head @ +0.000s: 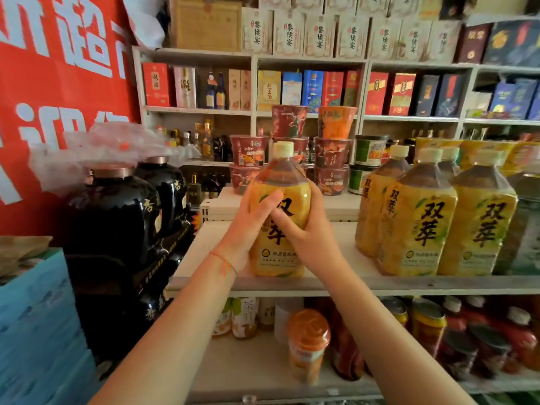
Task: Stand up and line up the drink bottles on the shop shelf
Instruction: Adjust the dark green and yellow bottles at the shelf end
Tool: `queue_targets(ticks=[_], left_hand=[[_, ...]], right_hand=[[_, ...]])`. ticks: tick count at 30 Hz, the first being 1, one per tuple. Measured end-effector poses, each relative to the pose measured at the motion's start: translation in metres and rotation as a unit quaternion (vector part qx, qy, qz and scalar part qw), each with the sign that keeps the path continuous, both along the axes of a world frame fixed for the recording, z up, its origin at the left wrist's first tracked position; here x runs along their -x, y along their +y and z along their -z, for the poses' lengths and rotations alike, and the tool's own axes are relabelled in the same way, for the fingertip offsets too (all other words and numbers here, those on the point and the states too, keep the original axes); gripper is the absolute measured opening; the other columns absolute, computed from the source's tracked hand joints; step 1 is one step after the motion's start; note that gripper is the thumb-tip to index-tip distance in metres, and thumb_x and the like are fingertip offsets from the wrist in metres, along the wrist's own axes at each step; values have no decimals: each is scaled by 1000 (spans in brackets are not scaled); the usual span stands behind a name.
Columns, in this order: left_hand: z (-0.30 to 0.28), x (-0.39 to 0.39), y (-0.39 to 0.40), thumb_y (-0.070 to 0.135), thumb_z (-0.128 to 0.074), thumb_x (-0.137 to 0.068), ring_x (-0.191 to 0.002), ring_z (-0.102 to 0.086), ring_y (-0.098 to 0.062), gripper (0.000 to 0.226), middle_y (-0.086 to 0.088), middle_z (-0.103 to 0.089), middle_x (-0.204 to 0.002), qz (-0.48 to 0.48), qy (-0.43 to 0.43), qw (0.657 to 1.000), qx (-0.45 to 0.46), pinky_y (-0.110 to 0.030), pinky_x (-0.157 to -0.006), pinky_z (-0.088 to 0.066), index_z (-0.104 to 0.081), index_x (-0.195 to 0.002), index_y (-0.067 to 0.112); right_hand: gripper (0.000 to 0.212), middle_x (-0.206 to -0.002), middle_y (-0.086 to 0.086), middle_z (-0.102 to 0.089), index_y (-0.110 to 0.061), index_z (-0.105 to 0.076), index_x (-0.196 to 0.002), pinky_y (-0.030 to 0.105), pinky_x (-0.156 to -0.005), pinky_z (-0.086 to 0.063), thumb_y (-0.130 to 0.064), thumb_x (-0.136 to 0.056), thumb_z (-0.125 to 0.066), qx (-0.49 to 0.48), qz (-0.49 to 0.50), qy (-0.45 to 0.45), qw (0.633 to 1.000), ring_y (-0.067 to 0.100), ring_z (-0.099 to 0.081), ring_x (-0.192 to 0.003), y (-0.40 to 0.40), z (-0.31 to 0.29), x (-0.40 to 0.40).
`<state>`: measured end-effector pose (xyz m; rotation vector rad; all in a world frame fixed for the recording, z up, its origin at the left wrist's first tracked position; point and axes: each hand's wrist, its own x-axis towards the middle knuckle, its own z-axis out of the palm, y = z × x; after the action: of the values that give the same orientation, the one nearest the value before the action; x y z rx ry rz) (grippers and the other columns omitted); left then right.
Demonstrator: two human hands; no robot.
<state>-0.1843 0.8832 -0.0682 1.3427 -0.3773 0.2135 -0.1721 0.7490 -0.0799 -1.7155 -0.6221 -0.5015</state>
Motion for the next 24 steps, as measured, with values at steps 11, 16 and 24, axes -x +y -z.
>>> queue_targets(ticks=[11, 16, 24], left_hand=[[5, -24, -120, 60, -63, -85, -118, -65, -21, 67, 0, -66, -131, -14, -40, 999, -33, -54, -100, -52, -41, -144, 38], [5, -27, -146, 65, -62, -83, -118, -65, -18, 77, 3, -65, -131, -77, -38, 996, -26, -55, -101, -51, -34, -149, 35], [-1, -6, -155, 86, -61, -70, -130, -56, -22, 98, 1, -56, -143, -202, -36, 978, -40, -58, -105, -45, -36, -150, 34]], right_hand=[[65, -157, 19, -34, -10, -36, -153, 47, -123, -21, -41, -98, -51, 266, 291, -284, 874, 33, -21, -151, -118, -2, 12], [56, -150, 13, -48, -10, -48, -146, 52, -123, -14, -31, -94, -50, 283, 315, -312, 850, 31, -34, -146, -149, -9, 10], [50, -146, 11, -52, -9, -53, -142, 53, -121, -22, -18, -93, -58, 227, 219, -338, 887, 29, -37, -145, -178, -16, 14]])
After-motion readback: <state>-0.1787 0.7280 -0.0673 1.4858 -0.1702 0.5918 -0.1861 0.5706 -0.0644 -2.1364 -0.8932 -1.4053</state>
